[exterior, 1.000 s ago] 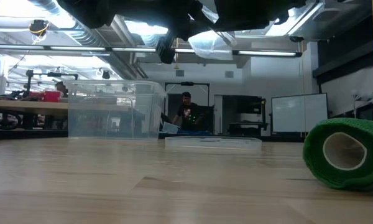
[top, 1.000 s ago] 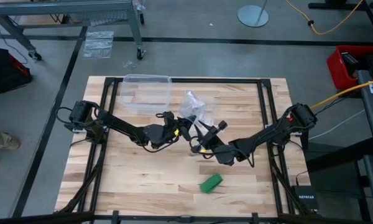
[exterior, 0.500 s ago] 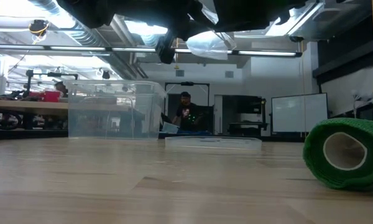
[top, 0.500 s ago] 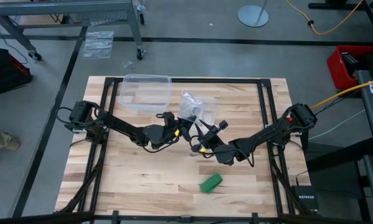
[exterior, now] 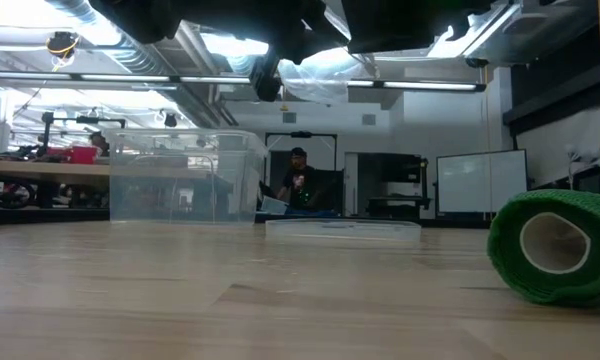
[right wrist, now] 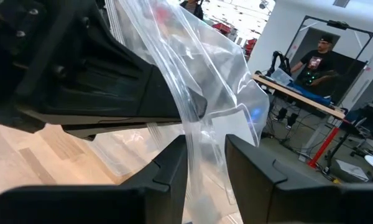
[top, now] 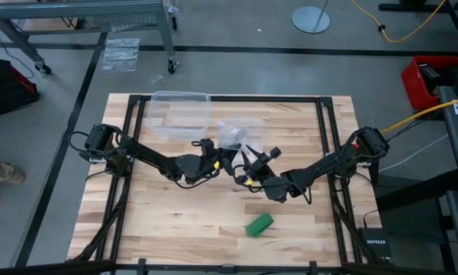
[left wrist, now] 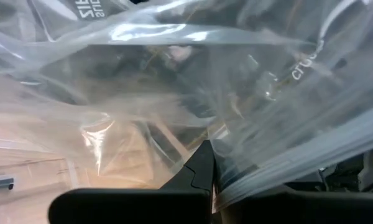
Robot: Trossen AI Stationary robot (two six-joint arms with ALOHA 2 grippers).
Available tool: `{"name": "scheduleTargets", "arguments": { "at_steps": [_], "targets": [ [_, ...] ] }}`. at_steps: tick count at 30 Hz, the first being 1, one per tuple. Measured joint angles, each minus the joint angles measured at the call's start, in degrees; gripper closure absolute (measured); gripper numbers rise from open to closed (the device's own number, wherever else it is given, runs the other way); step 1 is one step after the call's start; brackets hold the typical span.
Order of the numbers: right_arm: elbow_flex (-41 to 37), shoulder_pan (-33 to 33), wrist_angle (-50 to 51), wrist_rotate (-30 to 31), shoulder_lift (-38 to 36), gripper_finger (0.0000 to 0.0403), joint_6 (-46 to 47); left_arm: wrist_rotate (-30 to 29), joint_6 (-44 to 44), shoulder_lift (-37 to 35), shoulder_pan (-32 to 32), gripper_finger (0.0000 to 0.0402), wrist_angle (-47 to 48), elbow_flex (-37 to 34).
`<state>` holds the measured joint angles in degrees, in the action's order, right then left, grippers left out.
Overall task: Roll bandage
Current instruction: Open the transparent zip bag
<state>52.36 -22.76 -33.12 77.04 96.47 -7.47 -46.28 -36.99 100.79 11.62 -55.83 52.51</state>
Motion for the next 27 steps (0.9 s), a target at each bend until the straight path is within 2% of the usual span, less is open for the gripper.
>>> {"name": "scheduleTargets", "arguments": {
  "at_steps": [5, 12, 27],
  "targets": [
    [0.0, 0.0, 0.1, -0.1, 0.0, 0.0313, 0.1, 0.0, -0.2, 0.0, 0.1, 0.0401, 1.2, 0.0],
    [0.0, 0.0, 0.2, -0.1, 0.0, 0.0393, -0.6, 0.0, 0.2, 0.0, 0.2, 0.0401, 1.5, 0.0],
    [0.0, -0.1, 0.1, 4.3, -0.3, 0.0399, -2.2, 0.0, 2.9, 0.0, 0.5, 0.0401, 2.0, 0.0]
  ]
}}
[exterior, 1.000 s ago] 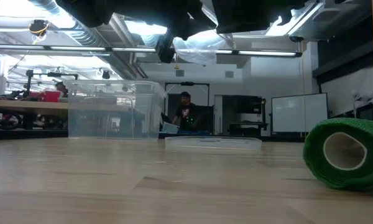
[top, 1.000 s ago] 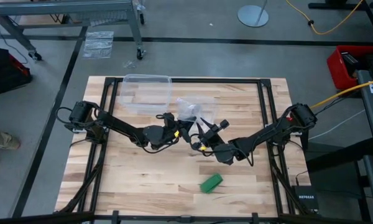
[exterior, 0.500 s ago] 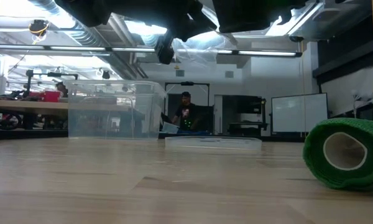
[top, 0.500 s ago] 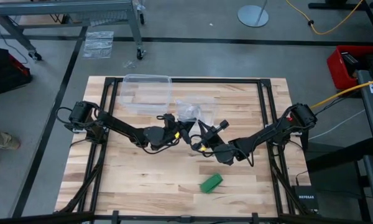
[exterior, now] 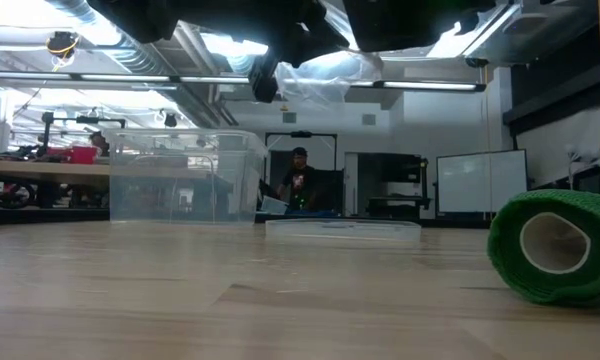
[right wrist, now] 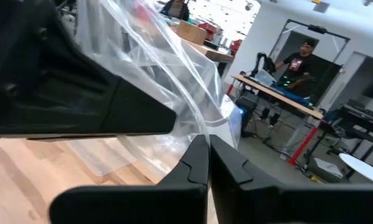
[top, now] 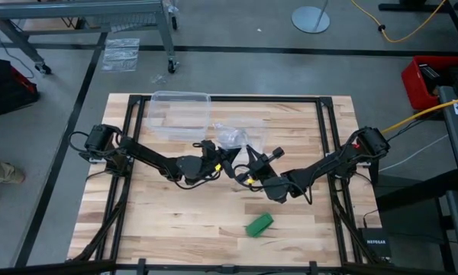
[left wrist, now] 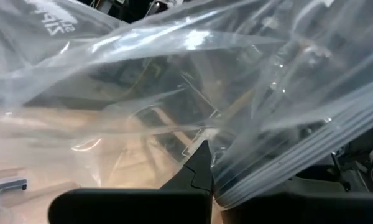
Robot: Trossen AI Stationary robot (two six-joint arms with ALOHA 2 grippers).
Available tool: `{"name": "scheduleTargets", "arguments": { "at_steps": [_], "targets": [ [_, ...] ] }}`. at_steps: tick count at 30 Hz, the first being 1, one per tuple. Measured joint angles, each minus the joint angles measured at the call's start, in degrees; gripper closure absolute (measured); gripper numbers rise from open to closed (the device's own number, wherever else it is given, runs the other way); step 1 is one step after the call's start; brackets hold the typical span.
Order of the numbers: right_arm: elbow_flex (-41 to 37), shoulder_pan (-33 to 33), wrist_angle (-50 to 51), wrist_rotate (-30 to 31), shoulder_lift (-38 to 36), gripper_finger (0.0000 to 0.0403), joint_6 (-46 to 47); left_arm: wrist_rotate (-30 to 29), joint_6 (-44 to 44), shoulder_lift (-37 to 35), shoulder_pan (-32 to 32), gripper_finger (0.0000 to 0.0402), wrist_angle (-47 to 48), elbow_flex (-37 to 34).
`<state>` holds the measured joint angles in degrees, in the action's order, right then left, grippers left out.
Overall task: Roll bandage
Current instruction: Open the transparent zip bag
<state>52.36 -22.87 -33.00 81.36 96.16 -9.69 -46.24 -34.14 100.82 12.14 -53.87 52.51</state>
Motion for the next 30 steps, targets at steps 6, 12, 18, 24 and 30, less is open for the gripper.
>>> {"name": "scheduleTargets", "arguments": {
  "at_steps": [6, 12, 18, 24, 30],
  "targets": [
    [0.0, 0.0, -0.4, 2.1, 0.0, 0.0400, 0.0, -0.2, -1.3, 0.0, -0.2, 0.0401, 0.2, 0.0],
    [0.0, 0.0, -0.4, 2.7, 0.0, 0.0401, 0.0, -0.4, -2.0, 0.0, -0.2, 0.0401, 1.0, 0.0],
    [0.0, -1.7, -0.4, 3.2, 0.0, 0.0401, -1.5, -0.4, 4.6, 0.0, -0.2, 0.0401, 1.0, 0.0],
    [0.0, -3.2, -0.3, 5.3, -0.7, 0.0401, -3.2, -0.3, 10.5, 0.0, 0.3, 0.0402, 1.3, 0.0],
    [0.0, -3.1, -0.3, 6.2, -2.3, 0.0402, -4.2, -0.3, 10.8, 0.0, 1.5, 0.0402, 2.4, 0.0]
  ]
}}
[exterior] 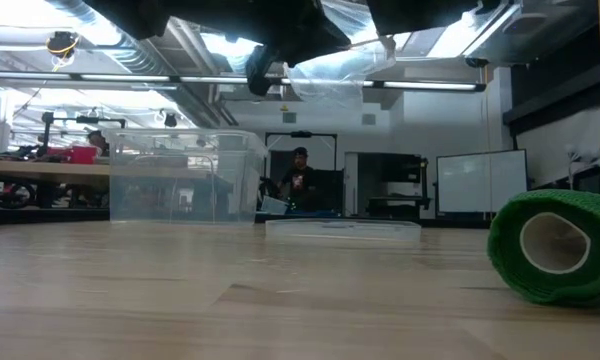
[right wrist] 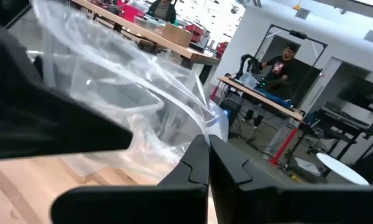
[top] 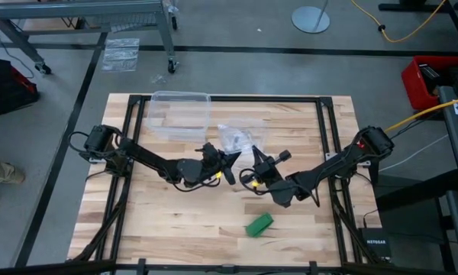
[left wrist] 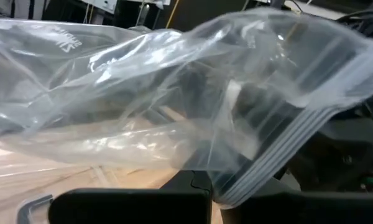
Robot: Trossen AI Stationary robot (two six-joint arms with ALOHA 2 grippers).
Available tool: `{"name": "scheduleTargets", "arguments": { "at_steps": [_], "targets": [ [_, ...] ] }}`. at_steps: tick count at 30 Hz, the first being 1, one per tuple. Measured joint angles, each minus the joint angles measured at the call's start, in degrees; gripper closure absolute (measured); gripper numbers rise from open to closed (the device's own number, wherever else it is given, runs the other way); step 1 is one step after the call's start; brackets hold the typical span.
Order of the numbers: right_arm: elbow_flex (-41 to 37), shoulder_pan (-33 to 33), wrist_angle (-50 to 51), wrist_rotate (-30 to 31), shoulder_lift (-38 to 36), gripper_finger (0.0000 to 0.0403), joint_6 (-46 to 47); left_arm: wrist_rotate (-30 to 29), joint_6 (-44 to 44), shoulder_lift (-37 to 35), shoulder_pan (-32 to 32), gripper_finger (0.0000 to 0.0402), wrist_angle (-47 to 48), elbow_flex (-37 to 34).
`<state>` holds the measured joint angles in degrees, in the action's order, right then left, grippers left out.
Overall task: Roll bandage
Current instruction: Open the transparent zip bag, then put the rolled green bandage into the transparent zip bag
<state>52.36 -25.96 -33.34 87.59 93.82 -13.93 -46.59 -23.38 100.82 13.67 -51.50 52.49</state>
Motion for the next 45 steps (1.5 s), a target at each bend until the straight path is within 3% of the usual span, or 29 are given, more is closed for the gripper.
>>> {"name": "scheduleTargets", "arguments": {
  "at_steps": [10, 23, 29, 35, 37, 40, 42, 45],
  "targets": [
    [0.0, 0.0, -1.1, -1.6, -0.5, 0.0402, 0.4, 0.3, 4.1, 0.0, 0.6, 0.0393, 0.1, 0.0],
    [0.0, 0.1, -1.1, 2.6, -0.5, 0.0402, -2.6, 1.4, 7.3, 0.0, 1.7, 0.0263, 0.9, 0.0],
    [0.0, 0.1, -1.0, 2.6, -0.5, 0.0402, -2.9, 1.6, 7.7, 0.0, 3.1, 0.0256, 6.0, 0.0],
    [0.0, 0.1, -1.0, 2.4, -0.5, 0.0402, -3.1, 7.0, 19.2, 0.0, 6.0, 0.0267, 15.8, 0.0],
    [0.0, 0.1, -1.0, 2.4, -0.5, 0.0402, -3.1, 11.5, 16.9, 0.0, 6.6, 0.0268, 19.4, 0.0],
    [0.0, 0.1, -1.0, 2.4, -0.5, 0.0402, -3.3, 17.0, 6.3, 0.0, 7.4, 0.0266, 24.0, 0.0],
    [0.0, 0.1, -1.0, 2.4, -0.5, 0.0402, -4.3, 17.4, -0.1, 0.0, 7.9, 0.0265, 26.3, 0.0],
    [0.0, 0.1, -1.0, 2.4, -0.5, 0.0402, -4.7, 17.4, -2.8, 0.0, 8.1, 0.0265, 26.8, 0.0]
  ]
}}
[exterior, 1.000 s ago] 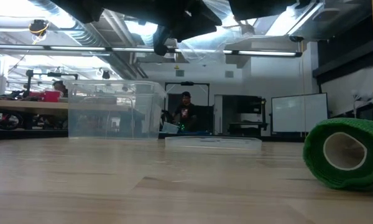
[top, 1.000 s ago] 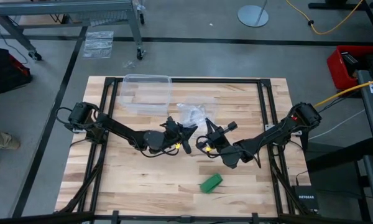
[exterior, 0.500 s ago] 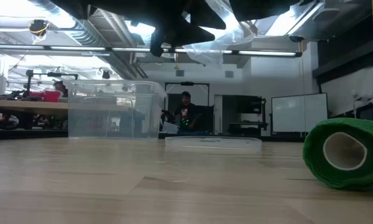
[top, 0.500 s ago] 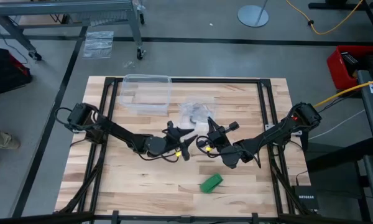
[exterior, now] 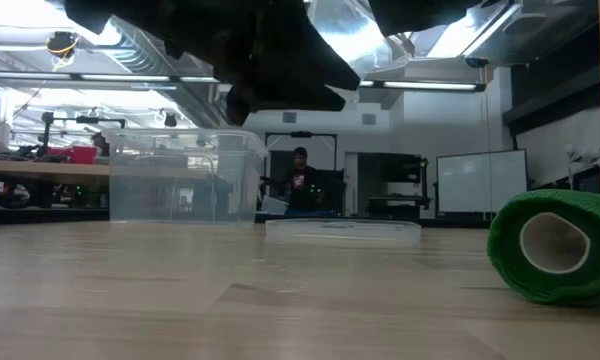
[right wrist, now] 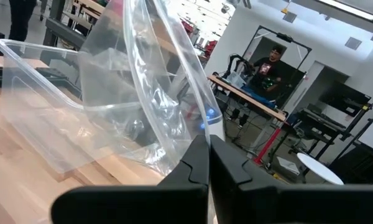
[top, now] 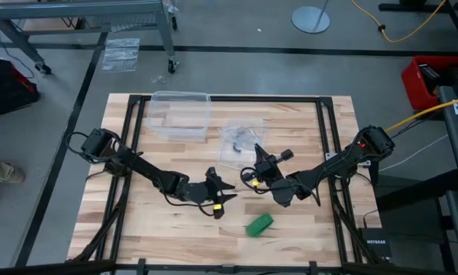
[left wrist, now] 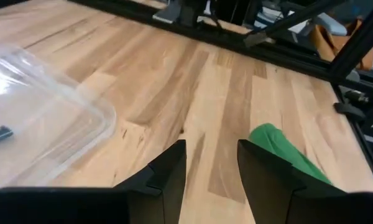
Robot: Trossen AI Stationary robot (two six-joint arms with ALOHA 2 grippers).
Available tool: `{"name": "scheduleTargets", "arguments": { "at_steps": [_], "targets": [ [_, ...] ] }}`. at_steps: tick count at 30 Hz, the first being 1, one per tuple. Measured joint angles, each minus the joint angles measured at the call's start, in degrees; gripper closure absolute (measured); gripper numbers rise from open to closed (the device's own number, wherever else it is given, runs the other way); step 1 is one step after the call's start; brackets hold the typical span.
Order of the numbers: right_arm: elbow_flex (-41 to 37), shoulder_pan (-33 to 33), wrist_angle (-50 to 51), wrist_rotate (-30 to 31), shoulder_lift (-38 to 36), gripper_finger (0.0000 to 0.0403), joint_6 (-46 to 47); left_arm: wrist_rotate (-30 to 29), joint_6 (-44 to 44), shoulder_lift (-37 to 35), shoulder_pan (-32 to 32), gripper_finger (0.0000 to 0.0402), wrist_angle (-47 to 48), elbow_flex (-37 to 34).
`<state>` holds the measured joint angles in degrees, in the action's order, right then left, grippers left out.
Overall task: Roll bandage
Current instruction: Put the rolled green bandage into the transparent zip bag
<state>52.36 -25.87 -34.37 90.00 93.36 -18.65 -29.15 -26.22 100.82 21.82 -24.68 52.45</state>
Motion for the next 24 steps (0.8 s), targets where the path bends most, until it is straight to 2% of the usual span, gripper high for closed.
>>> {"name": "scheduleTargets", "arguments": {
  "at_steps": [5, 11, 15, 19, 24],
  "targets": [
    [0.0, 0.0, 0.0, -0.2, 0.0, 0.0402, 0.0, -1.0, 7.6, 0.0, -0.5, 0.0262, -5.3, 0.0],
    [0.0, 0.0, 0.9, -2.1, 0.0, 0.0402, -0.1, -4.3, 30.7, 0.0, -0.5, 0.0270, -14.2, 0.0],
    [0.0, -0.1, 3.0, -2.8, 0.0, 0.0399, -0.1, -7.0, 41.8, 0.0, 0.0, 0.0282, -21.2, 0.0],
    [0.0, -0.1, 5.9, -2.9, 0.0, 0.0401, 0.2, -10.3, 49.3, -0.1, 0.6, 0.0298, -25.6, 0.0],
    [0.0, 0.0, 6.3, -6.1, 0.0, 0.0400, 0.7, -18.7, 52.2, -0.1, 0.7, 0.0319, -28.1, 0.0]
  ]
}}
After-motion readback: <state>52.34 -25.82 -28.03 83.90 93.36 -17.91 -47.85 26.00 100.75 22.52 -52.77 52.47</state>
